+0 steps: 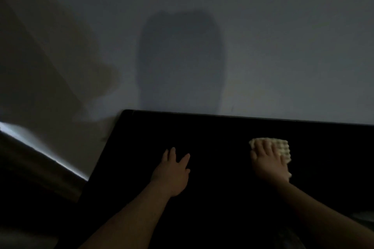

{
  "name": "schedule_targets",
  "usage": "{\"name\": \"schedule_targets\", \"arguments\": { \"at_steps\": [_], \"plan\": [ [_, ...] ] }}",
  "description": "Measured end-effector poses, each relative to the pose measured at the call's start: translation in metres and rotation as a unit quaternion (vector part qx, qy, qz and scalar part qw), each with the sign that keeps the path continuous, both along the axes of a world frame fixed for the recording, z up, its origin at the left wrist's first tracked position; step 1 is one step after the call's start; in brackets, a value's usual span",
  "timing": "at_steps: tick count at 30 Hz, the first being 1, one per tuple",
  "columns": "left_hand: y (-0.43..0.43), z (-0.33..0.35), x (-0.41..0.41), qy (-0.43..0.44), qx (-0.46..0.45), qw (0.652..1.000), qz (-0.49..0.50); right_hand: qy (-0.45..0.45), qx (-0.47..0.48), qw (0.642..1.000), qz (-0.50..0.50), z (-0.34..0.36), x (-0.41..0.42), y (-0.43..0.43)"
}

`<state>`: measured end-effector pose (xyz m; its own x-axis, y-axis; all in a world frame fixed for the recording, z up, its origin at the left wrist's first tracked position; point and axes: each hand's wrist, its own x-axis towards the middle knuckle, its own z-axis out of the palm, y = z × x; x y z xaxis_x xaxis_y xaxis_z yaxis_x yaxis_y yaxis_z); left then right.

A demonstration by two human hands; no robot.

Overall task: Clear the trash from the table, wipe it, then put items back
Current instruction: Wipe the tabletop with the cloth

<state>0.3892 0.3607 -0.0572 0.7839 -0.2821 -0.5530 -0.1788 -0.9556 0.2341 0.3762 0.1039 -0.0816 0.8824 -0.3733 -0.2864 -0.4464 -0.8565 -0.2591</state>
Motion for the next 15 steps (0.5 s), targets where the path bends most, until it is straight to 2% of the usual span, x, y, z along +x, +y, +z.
{"name": "schedule_targets", "arguments": {
  "at_steps": [2,3,5,8,10,12,15],
  "plan": [
    [0.007,-0.004,0.005,-0.011,-0.008,0.999,0.032,0.012,0.012,0.997,-0.075,0.003,0.014,0.024],
    [0.009,-0.005,0.007,-0.020,-0.002,0.999,0.033,0.014,0.012,0.998,-0.068,0.002,0.024,0.041],
    [0.012,-0.006,0.016,-0.037,0.002,0.999,0.037,-0.014,0.001,0.999,0.046,-0.006,0.040,0.083],
    [0.014,-0.005,0.032,-0.055,0.005,0.997,0.051,-0.054,-0.017,0.967,0.249,-0.009,0.049,0.121],
    [0.017,-0.007,0.039,-0.058,-0.001,0.997,0.047,-0.066,-0.045,0.951,0.298,-0.010,0.067,0.101],
    [0.020,-0.008,0.040,-0.052,-0.010,0.998,0.044,-0.083,-0.046,0.966,0.242,-0.012,0.082,0.060],
    [0.022,-0.009,0.041,-0.057,-0.010,0.998,0.041,-0.073,-0.009,0.997,0.037,-0.010,0.087,0.014]
  ]
}}
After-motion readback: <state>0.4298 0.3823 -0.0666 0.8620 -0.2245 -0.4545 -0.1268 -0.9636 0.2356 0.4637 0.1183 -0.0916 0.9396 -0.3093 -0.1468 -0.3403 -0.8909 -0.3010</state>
